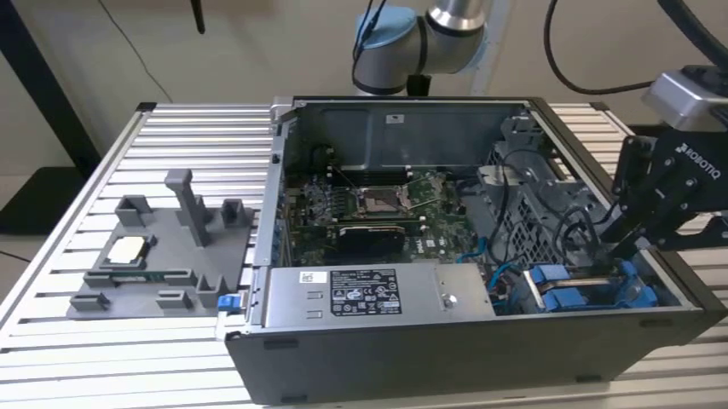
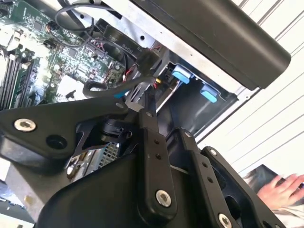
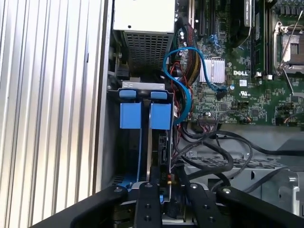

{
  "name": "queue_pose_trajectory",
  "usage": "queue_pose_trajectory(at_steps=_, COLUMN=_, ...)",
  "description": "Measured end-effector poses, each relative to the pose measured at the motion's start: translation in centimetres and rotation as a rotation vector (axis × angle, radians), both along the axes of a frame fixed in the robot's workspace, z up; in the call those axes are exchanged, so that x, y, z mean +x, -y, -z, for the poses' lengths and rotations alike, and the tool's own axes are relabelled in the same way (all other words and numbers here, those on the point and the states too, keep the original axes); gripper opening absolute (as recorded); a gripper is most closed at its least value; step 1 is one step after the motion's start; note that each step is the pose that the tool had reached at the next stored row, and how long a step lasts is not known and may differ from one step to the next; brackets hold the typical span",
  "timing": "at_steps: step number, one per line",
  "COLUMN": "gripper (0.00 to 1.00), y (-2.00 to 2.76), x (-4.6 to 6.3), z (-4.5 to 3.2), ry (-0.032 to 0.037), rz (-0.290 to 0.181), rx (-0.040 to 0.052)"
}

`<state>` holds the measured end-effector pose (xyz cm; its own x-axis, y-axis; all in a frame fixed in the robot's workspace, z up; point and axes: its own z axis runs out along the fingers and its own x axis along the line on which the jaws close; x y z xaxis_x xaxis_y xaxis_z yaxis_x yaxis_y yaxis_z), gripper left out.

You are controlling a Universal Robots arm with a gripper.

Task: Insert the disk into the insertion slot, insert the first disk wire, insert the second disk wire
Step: 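Insert the first disk wire, then insert the second disk wire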

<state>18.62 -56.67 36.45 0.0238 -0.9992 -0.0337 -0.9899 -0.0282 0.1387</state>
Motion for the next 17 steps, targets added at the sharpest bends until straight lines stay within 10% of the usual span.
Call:
queue_pose_trajectory(at_steps=6, gripper=0.27, y=0.00, x=0.0, z=-1.33, ry=0.0000, rz=0.000, rx=-0.0001)
queue_pose_trajectory(at_steps=17, gripper=0.27, y=0.00, x=0.0, z=-1.46, ry=0.0032, rz=-0.001, rx=-0.0001)
